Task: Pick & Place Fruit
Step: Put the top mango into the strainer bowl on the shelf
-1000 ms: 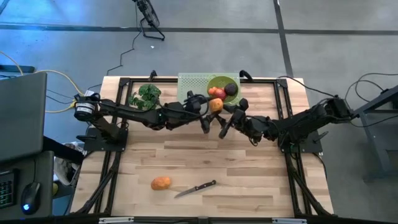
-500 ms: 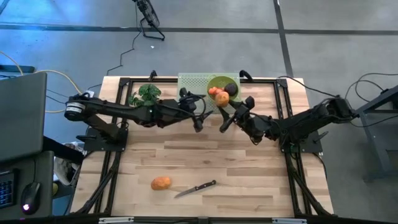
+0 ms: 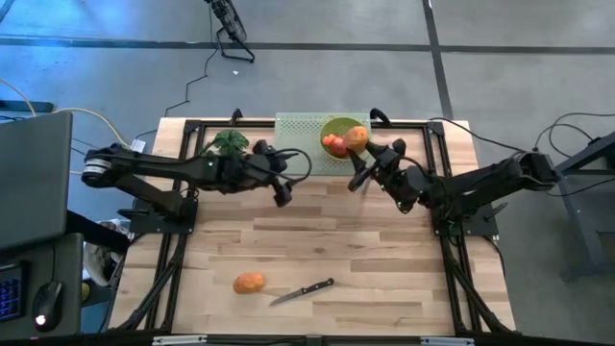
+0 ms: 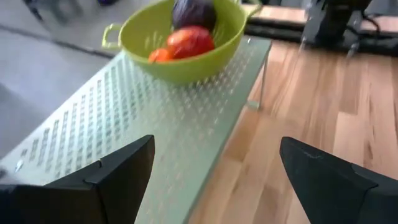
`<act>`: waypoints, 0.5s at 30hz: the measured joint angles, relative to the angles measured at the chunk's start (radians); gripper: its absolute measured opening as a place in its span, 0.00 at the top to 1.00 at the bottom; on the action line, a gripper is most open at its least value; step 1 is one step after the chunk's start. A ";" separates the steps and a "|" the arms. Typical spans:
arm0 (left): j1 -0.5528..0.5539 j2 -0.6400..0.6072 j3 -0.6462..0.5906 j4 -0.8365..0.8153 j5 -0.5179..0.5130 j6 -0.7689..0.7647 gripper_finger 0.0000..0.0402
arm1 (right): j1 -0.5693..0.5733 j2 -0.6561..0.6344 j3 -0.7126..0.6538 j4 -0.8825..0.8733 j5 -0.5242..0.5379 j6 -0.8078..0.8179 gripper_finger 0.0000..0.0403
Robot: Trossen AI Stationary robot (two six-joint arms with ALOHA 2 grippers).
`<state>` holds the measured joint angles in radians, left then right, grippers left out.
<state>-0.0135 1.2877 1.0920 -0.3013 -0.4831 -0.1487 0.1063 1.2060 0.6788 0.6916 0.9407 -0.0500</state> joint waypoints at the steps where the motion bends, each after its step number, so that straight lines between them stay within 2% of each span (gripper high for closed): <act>1: 0.000 -0.011 0.000 -0.033 0.000 -0.016 0.15 | -0.006 -0.006 0.000 -0.015 0.000 0.015 0.54; 6: 0.000 -0.050 0.000 -0.209 0.001 -0.099 0.15 | -0.044 -0.042 0.004 -0.100 -0.054 0.082 0.54; 11: 0.000 -0.057 0.000 -0.350 0.011 -0.186 0.15 | -0.101 -0.056 0.092 -0.341 -0.116 0.198 0.54; 15: 0.000 -0.057 0.000 -0.447 0.030 -0.237 0.15 | -0.143 -0.056 0.141 -0.433 -0.169 0.233 0.54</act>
<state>-0.0135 1.2308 1.0920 -0.7484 -0.4535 -0.3855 -0.0371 1.1497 0.8195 0.2589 0.7714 0.1834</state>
